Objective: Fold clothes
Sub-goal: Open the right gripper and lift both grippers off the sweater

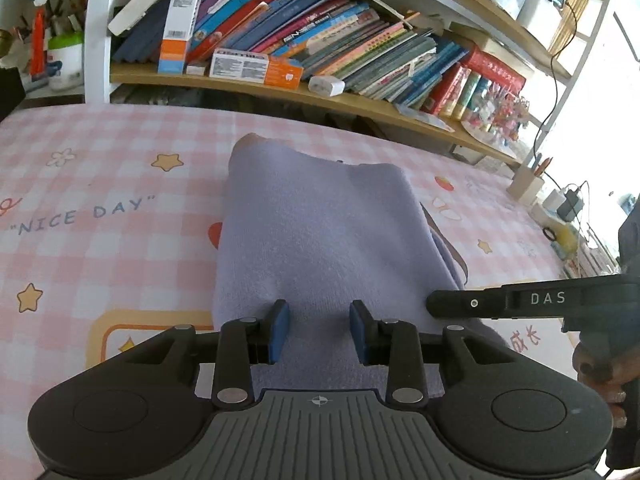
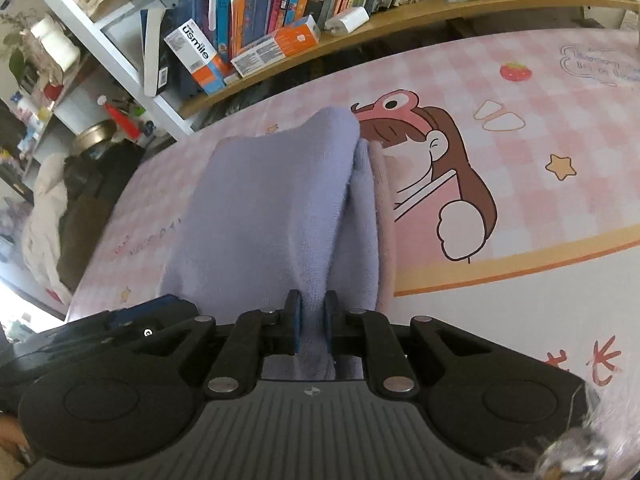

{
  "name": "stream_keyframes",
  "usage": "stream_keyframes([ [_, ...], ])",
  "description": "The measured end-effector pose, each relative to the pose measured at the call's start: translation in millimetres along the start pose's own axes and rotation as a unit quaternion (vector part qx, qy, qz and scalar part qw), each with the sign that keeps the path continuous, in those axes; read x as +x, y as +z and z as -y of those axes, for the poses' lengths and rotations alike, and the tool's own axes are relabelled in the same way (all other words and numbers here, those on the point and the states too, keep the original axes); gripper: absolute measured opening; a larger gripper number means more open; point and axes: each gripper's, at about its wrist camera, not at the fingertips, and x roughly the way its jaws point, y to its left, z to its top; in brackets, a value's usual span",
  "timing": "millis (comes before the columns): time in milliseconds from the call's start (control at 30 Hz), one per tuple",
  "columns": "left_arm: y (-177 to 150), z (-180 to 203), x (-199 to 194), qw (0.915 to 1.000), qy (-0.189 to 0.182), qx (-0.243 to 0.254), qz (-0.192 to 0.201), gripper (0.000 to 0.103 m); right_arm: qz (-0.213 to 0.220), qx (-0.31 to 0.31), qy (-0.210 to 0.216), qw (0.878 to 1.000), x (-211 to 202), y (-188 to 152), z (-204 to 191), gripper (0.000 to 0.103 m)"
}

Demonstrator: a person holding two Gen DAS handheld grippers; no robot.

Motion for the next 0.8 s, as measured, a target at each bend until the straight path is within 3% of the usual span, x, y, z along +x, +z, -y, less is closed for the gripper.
stream_keyframes([
  [200, 1, -1, -21, 0.9995, -0.010, -0.012, 0.029, 0.034, 0.021, -0.004, -0.010, 1.000, -14, 4, -6, 0.022],
  [367, 6, -11, -39, 0.9979, -0.016, -0.024, 0.058, 0.034, 0.039, -0.008, -0.019, 0.999, -26, 8, -10, 0.024],
  [433, 12, -11, -38, 0.9978, -0.017, -0.017, 0.062, 0.034, 0.037, -0.006, -0.022, 0.999, -22, 12, -11, 0.035],
  [533, 18, -10, -31, 0.9983, -0.017, -0.002, 0.056, 0.033, 0.021, 0.005, -0.015, 1.000, -8, 14, -9, 0.042],
  [567, 18, -9, -26, 0.9986, -0.018, 0.005, 0.050, 0.033, 0.015, 0.010, -0.015, 1.000, -3, 15, -9, 0.041],
  [600, 17, -9, -21, 0.9989, -0.021, 0.011, 0.042, 0.033, 0.008, 0.014, -0.016, 1.000, 3, 15, -9, 0.032],
  [633, 16, -9, -14, 0.9991, -0.024, 0.014, 0.032, 0.033, 0.007, 0.015, -0.014, 1.000, 6, 15, -10, 0.013],
  [700, 10, -12, -4, 0.9994, -0.031, 0.011, 0.014, 0.033, 0.018, 0.000, -0.007, 1.000, 3, 14, -16, 0.011],
  [800, 2, -19, 0, 0.9991, -0.040, -0.007, 0.009, 0.033, 0.089, -0.022, 0.067, 0.994, -28, 11, -23, 0.010],
])
